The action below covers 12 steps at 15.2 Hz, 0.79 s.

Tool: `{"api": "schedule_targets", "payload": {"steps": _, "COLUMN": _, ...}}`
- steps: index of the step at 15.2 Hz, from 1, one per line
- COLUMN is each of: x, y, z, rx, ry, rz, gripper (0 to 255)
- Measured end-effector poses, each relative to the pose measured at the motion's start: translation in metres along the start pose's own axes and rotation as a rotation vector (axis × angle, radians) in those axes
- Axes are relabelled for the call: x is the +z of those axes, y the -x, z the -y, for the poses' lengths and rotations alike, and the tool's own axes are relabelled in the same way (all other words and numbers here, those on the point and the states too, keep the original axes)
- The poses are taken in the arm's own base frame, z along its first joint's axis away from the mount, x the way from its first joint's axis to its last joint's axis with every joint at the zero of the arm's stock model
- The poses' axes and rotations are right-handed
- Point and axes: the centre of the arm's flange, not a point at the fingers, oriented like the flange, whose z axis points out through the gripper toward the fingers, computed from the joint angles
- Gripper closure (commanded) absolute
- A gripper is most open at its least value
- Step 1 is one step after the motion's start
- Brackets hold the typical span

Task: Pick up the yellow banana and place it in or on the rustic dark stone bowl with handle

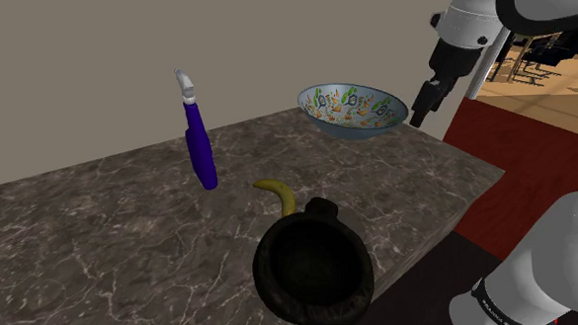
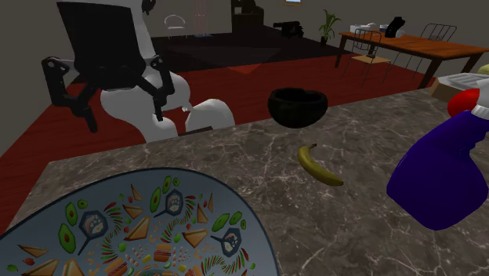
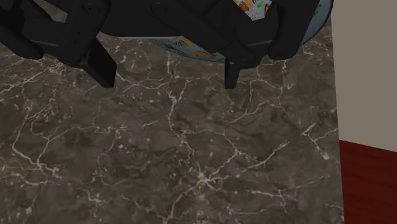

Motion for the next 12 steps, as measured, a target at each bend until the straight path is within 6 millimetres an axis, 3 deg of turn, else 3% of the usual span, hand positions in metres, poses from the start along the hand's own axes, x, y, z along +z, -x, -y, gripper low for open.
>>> {"api": "schedule_targets", "payload": {"steps": 2, "x": 0.001, "y": -0.002, "z": 0.007, "rx": 0.002, "ry": 0.001, "rz": 0.001, "gripper": 0}}
{"api": "schedule_targets", "payload": {"steps": 5, "x": 0.006, "y": -0.014, "z": 0.037, "rx": 0.017, "ry": 0.007, "rz": 0.008, "gripper": 0}}
{"api": "schedule_targets", "payload": {"steps": 12, "x": 0.018, "y": -0.046, "z": 0.127, "rx": 0.057, "ry": 0.023, "rz": 0.026, "gripper": 0}}
